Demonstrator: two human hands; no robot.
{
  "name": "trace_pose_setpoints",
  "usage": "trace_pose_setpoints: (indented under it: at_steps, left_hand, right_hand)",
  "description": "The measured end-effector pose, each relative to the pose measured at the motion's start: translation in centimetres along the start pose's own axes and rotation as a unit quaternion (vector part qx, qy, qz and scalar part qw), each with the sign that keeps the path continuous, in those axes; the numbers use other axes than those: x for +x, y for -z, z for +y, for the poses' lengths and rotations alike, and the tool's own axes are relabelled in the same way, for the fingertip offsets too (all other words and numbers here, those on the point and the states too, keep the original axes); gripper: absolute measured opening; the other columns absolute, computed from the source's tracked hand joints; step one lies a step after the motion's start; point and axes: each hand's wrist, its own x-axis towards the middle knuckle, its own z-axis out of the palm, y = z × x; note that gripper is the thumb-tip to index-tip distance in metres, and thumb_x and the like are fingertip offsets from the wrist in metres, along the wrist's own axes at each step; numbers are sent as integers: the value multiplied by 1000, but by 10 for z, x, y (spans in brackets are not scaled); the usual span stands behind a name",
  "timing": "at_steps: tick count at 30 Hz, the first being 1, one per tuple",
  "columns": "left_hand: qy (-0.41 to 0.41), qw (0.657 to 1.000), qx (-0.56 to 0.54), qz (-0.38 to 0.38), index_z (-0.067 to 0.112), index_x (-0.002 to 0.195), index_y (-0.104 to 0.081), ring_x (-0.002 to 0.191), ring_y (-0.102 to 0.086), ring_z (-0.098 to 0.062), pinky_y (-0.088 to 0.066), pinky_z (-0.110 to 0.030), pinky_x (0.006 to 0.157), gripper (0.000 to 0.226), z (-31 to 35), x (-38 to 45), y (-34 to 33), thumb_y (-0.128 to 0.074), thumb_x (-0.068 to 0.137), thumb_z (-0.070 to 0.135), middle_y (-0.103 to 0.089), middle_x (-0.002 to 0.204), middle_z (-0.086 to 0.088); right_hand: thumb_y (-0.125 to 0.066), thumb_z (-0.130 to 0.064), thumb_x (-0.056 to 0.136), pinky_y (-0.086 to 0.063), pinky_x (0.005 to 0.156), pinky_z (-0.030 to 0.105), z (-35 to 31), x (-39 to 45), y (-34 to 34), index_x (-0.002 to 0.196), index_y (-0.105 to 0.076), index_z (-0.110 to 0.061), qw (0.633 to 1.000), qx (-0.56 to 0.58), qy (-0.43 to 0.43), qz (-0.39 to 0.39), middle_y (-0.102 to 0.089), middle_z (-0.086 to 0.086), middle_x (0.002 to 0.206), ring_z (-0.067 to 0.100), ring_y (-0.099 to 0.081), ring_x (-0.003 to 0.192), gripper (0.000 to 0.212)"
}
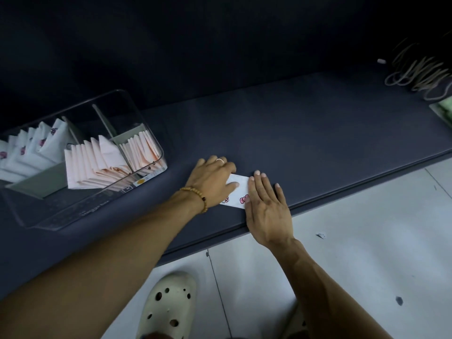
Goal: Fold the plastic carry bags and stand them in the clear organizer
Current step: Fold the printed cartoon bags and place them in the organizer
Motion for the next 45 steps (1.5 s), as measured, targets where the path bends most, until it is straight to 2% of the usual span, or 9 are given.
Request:
trace_pose_setpoints:
  at_steps: [10, 12, 14, 16, 26, 33, 39, 42, 45]
  left_hand:
    - [28, 993, -69, -96, 20, 113, -55, 114, -43, -24, -31, -36, 89, 26, 6, 9, 10, -50, 94, 37, -52, 120, -4]
    - [47, 979, -177, -92, 19, 102, -54, 100, -52, -22, -39, -31, 79, 16, 4, 1, 14, -52, 94, 33, -57, 107, -3]
    - [79, 945, -307, -80, 20, 88, -51, 80, -56, -16, -40, -25, 62, 11, 1, -8, 22, -54, 94, 30, -60, 89, 2]
    - [110, 913, -389, -52, 20, 83, -51, 68, -54, -10, -39, -19, 55, 14, -1, -18, 29, -55, 93, 29, -59, 78, 7]
    - [149, 797, -581, 72, 17, 105, -61, 81, -63, -3, -48, -14, 68, 19, -37, -71, 92, -68, 87, 21, -66, 92, 9]
    - [182, 768, -592, 161, 17, 77, -61, 55, -58, -11, -43, -20, 45, 13, -94, -115, 139, -65, 89, 18, -64, 67, 0]
    - [352, 647, -573, 359, 13, 80, -68, 66, -63, -14, -53, -24, 61, 30, -176, -137, 143, -49, 98, 28, -69, 72, -2]
    - [369, 754, -384, 384, 17, 86, -66, 77, -62, -18, -54, -33, 75, 9, -217, -142, 129, -59, 90, 20, -67, 79, -1]
    - [366, 881, -123, 272, 20, 98, -64, 91, -57, -26, -46, -38, 80, 30, -233, -134, 111, -65, 78, 42, -64, 94, -1]
  right_hand:
    - [-22, -33, 103, 2, 118, 33, 1, 2, 7, 152, -14, -7, 997, 68, -8, -22, -8, 8, 161, 21, -3, 149, 56]
    - [-31, -32, 103, -15, 120, 35, -3, 3, 17, 146, -30, -6, 986, 162, -46, -12, -25, 11, 157, 24, -19, 146, 50]
    - [-41, -29, 101, -48, 91, 35, -10, 6, 31, 118, -56, -13, 961, 259, -91, 28, -62, 7, 123, 20, -57, 113, 27]
    - [-47, -27, 99, -50, 60, 28, -20, 12, 49, 95, -59, -22, 922, 355, -148, 31, -68, -4, 90, 12, -64, 77, 14]
    - [-57, -9, 94, -50, 57, 19, -81, 35, 121, 97, -65, -14, 783, 612, -110, -17, -74, 4, 81, 11, -69, 72, 10]
    - [-57, -24, 92, -38, 48, 16, -149, 73, 147, 80, -69, -20, 881, 469, 7, -56, -59, -2, 60, 3, -49, 51, 18]
    - [-57, -15, 94, -52, 52, 22, -214, 114, 137, 85, -66, -16, 836, 548, -5, -32, -72, -1, 71, 10, -64, 54, 13]
    - [-56, -10, 94, -52, 53, 19, -235, 129, 125, 95, -61, -17, 800, 599, -41, -25, -74, -3, 78, 14, -69, 60, 8]
    - [-55, -8, 95, -53, 54, 19, -248, 139, 113, 99, -60, -14, 776, 626, -68, -39, -74, -2, 78, 20, -72, 65, 9]
